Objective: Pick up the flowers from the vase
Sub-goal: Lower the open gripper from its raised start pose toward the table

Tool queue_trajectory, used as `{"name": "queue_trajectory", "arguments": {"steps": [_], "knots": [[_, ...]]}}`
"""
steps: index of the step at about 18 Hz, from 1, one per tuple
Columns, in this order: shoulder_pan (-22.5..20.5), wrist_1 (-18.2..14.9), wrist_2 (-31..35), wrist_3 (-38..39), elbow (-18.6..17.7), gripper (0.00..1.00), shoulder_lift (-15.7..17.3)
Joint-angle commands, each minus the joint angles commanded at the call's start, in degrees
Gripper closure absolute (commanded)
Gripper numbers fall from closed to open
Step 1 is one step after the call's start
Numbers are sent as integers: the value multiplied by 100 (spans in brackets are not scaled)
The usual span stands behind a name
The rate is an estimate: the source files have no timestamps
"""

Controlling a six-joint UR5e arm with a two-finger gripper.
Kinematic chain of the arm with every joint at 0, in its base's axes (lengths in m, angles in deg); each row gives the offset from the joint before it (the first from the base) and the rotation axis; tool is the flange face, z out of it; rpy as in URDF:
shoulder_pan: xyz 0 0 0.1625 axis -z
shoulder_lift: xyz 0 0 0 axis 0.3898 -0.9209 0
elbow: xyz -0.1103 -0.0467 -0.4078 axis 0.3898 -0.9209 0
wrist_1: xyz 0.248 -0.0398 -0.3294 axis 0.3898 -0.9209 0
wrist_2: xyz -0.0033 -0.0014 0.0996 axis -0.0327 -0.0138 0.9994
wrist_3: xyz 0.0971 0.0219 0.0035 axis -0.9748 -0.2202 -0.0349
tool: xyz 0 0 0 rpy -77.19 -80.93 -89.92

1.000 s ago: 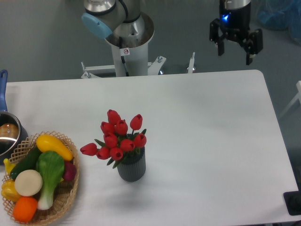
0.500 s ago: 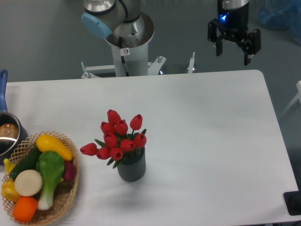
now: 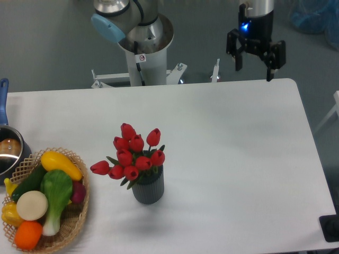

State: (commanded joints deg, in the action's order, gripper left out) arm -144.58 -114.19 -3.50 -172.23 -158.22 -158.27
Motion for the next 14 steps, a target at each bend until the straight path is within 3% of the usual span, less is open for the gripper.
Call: {"name": "queue_trajectory", "arguments": {"steps": [8, 11, 14], "knots": [[70, 44, -18, 167, -140, 0, -220], [280, 62, -79, 422, -211, 0, -246], [334, 219, -929, 588, -229, 0, -316]]}}
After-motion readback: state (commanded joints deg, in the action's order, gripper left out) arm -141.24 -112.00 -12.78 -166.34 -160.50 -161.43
